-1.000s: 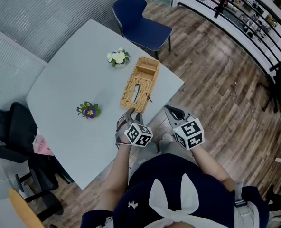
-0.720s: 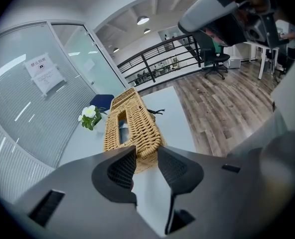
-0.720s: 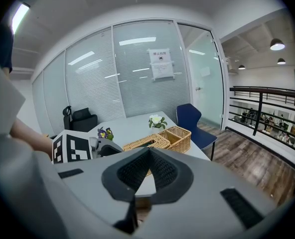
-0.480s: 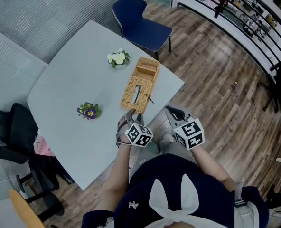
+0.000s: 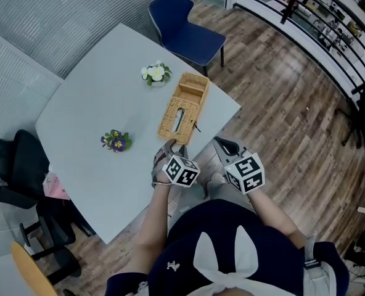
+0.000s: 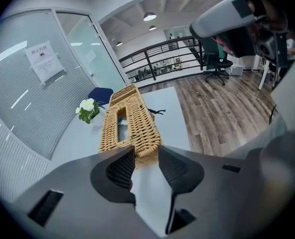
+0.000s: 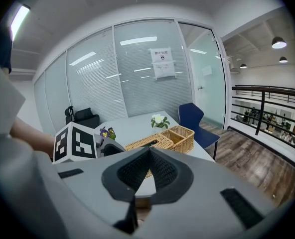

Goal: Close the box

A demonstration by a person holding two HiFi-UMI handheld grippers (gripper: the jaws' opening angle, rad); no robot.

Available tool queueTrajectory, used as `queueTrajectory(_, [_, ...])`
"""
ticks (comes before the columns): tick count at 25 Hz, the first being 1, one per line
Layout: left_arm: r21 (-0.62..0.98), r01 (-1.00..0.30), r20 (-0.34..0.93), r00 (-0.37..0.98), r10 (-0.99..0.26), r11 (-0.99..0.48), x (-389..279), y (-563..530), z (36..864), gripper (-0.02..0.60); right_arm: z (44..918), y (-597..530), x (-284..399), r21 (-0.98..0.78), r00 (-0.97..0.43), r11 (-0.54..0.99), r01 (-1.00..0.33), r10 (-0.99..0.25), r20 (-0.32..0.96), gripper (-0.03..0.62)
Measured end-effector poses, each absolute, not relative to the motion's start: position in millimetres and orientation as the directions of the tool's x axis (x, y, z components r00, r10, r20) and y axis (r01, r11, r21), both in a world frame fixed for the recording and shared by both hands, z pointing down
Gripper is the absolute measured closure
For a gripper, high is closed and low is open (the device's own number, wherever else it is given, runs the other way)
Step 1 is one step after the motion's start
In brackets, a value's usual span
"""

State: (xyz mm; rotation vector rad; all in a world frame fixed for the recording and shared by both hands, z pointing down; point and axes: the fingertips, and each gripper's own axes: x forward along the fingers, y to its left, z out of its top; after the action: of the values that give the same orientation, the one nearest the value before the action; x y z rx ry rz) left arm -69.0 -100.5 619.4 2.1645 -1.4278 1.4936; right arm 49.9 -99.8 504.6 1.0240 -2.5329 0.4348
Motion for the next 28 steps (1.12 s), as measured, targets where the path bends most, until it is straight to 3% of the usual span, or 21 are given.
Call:
queueTrajectory(10, [-0.114,-0.903,0.769,0.184,-0.612,-0.414,-71.8,-95.7,595.3,0.436,503.8,-99.4,46.7,-0.145,-0.671,0.692,-0.707,-0.592,0.446,0.588])
queueTrajectory(28, [-0.017,-0.963,0.614,0.203,-0.762,-0.270,-77.3,-108.9,534.3,0.546,490.3,-103.5,30.9,-0.131,-0.697,0.719,-0.683,-0.587,0.412,0.589])
